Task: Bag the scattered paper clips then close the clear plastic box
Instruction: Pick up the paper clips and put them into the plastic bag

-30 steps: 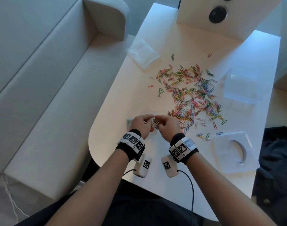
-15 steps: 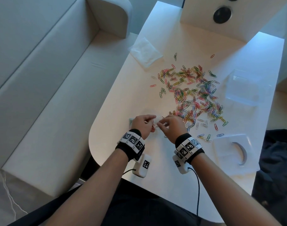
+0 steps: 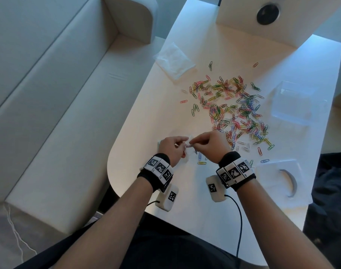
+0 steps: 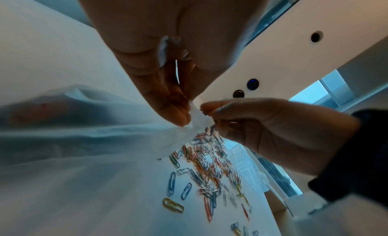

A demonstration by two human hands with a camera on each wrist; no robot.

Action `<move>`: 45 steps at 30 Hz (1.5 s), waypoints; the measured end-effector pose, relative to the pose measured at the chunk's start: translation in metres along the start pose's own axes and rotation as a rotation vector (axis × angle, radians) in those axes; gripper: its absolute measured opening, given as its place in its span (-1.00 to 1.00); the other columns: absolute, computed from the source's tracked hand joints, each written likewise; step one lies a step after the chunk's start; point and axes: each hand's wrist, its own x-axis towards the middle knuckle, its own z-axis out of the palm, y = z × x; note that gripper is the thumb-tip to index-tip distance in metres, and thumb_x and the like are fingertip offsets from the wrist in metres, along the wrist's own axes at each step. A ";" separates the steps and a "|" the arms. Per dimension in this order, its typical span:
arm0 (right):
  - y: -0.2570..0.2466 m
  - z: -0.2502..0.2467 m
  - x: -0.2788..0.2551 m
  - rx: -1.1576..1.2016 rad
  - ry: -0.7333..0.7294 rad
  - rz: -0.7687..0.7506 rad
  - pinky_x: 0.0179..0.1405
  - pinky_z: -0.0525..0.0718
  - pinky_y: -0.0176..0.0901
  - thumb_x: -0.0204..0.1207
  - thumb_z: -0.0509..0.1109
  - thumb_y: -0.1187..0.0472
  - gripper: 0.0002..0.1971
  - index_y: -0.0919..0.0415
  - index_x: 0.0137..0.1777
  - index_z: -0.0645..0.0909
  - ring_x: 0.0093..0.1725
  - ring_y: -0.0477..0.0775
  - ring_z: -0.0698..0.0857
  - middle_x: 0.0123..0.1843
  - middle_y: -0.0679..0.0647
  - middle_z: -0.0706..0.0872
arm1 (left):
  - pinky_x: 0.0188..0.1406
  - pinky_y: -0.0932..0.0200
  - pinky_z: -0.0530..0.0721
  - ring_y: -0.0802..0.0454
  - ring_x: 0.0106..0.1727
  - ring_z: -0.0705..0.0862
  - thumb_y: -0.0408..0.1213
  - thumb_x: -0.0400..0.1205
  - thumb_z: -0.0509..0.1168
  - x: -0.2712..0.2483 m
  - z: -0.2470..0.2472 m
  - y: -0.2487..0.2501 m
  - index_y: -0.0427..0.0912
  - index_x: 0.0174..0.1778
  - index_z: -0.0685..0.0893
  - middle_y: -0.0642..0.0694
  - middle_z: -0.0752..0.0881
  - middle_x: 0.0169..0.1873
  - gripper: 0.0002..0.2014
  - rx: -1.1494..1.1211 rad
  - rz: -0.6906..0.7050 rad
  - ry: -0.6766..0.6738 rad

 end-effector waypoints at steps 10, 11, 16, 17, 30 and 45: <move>-0.011 0.000 0.014 0.469 -0.025 0.246 -0.12 0.81 -0.15 0.49 0.45 0.46 -0.89 0.29 -0.07 0.74 -0.25 0.12 0.81 -0.22 0.25 0.81 | -0.11 0.23 0.80 0.05 -0.34 0.77 -0.41 0.66 0.26 -0.010 0.000 0.000 -0.18 0.25 0.74 -0.08 0.77 -0.33 -0.72 -0.015 0.066 0.023; -0.006 0.005 0.013 0.337 -0.012 0.220 -0.12 0.81 -0.16 0.47 0.46 0.44 -0.89 0.24 -0.10 0.74 -0.25 0.07 0.82 -0.23 0.19 0.82 | -0.14 0.30 0.78 0.06 -0.34 0.77 -0.42 0.67 0.26 -0.012 0.000 -0.001 -0.22 0.26 0.73 -0.10 0.77 -0.30 -0.72 -0.046 0.055 0.035; -0.003 0.023 0.003 -0.162 -0.125 -0.040 -0.21 0.52 -0.61 0.48 0.43 0.31 -0.84 0.09 -0.08 0.81 -0.25 -0.24 0.70 -0.21 -0.11 0.80 | -0.08 0.31 0.77 0.07 -0.28 0.80 -0.40 0.67 0.28 -0.013 -0.003 -0.005 -0.23 0.25 0.73 -0.16 0.81 -0.21 -0.74 -0.082 0.051 0.055; -0.002 0.023 0.003 -0.146 -0.104 -0.070 -0.26 0.48 -0.65 0.50 0.40 0.32 -0.82 0.08 -0.07 0.82 -0.28 -0.30 0.67 -0.21 -0.13 0.80 | -0.04 0.27 0.77 0.07 -0.29 0.80 -0.39 0.67 0.29 -0.012 -0.004 -0.006 -0.20 0.24 0.74 -0.13 0.81 -0.23 -0.74 -0.078 0.057 0.061; 0.076 0.012 0.017 -0.991 -0.125 -0.210 0.53 0.10 0.53 0.59 0.30 -0.05 -0.43 -0.03 0.59 0.27 0.65 0.44 0.16 0.69 0.20 0.19 | -0.15 0.45 0.71 0.06 -0.20 0.80 -0.36 0.67 0.28 -0.006 -0.049 -0.016 -0.12 0.22 0.75 -0.11 0.82 -0.07 -0.75 -0.043 -0.008 0.128; 0.085 -0.042 0.015 -0.115 0.405 0.137 0.04 0.72 -0.22 0.44 0.51 0.40 -0.84 0.24 -0.02 0.83 -0.15 0.03 0.78 -0.10 0.12 0.84 | 0.07 -0.04 0.79 0.04 -0.32 0.77 -0.36 0.65 0.28 -0.012 0.001 -0.022 -0.05 0.19 0.76 0.04 0.76 -0.36 -0.74 0.012 -0.053 0.018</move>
